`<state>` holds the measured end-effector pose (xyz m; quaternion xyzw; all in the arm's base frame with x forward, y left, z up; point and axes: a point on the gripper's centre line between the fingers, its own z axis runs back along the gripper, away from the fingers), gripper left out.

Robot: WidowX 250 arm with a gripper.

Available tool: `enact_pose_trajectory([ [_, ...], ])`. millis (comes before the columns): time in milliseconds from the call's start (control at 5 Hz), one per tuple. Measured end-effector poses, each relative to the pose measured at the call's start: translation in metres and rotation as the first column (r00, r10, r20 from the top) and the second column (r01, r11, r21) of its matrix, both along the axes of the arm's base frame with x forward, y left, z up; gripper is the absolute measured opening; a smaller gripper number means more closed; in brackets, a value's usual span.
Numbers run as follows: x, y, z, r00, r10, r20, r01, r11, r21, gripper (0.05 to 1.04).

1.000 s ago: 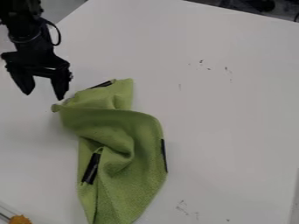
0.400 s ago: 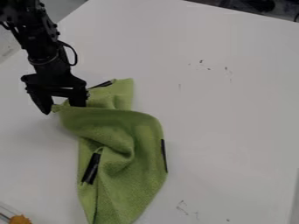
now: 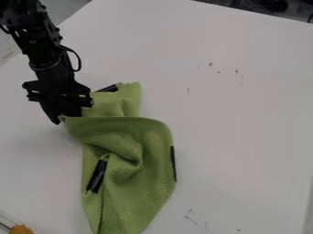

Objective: Unfold the cloth from bottom left to top right

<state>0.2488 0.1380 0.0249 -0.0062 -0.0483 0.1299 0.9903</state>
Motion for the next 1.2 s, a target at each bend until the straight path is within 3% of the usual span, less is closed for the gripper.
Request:
enact_pose_trajectory([
  [200,0.003,-0.001,0.006,1.0,-0.013,-0.01,0.013,0.999,0.029,0.162],
  [400,0.017,-0.016,0.04,0.997,-0.056,0.046,0.051,0.994,0.1,0.084],
  [600,0.029,-0.056,0.066,0.987,-0.132,0.088,0.117,0.98,0.159,0.078],
  [800,0.047,-0.105,0.076,0.963,-0.243,0.119,0.222,0.962,0.162,0.078],
  [1200,0.064,-0.203,0.048,0.9,-0.43,0.069,0.422,0.901,0.105,0.078],
])
